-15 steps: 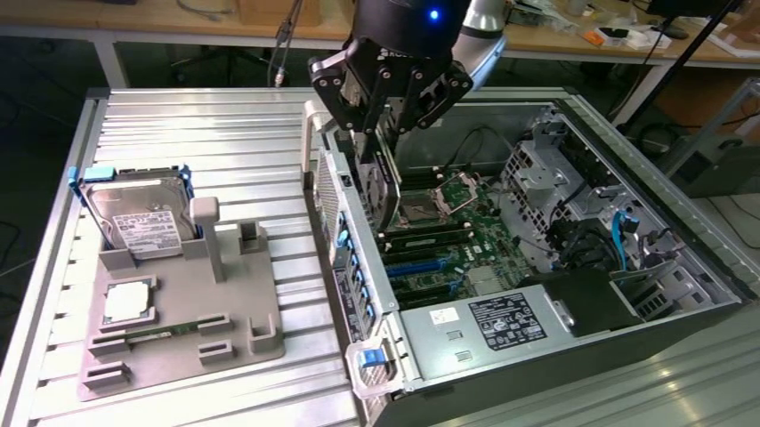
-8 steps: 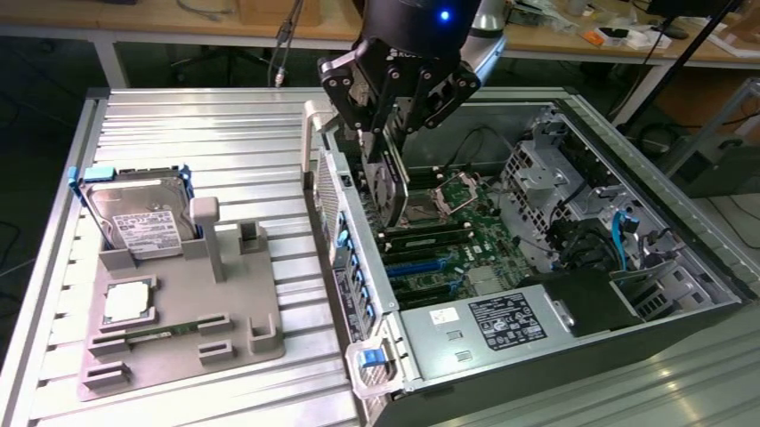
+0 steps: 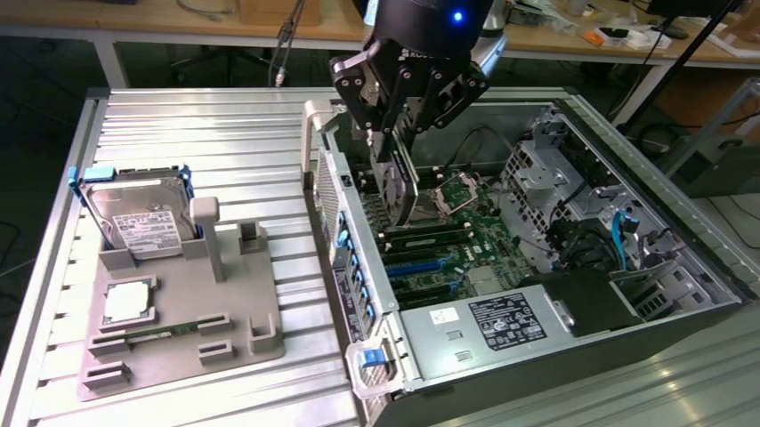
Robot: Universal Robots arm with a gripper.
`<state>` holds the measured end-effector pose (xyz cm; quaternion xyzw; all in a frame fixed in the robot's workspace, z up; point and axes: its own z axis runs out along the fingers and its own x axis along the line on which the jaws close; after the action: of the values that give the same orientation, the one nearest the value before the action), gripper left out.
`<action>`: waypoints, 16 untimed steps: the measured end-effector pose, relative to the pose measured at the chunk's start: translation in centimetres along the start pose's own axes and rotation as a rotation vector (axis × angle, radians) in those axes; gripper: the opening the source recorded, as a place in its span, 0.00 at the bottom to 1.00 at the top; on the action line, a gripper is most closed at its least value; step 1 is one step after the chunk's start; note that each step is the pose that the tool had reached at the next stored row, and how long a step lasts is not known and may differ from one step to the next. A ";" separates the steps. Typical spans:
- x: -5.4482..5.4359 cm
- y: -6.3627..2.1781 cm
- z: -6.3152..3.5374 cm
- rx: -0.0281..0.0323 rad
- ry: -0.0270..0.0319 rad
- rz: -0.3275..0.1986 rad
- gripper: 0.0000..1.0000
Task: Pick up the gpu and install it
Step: 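Pick up the gpu and move the gpu toward the slot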
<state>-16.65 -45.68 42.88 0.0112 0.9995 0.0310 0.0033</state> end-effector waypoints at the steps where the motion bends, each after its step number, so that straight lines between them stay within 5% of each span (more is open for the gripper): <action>1: -0.1 0.00 0.00 0.0000 0.0000 0.000 0.27; 16: -1.5 0.03 0.01 0.0000 0.0000 0.000 0.27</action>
<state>-15.18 -45.68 42.88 0.0112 0.9995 0.0310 0.0033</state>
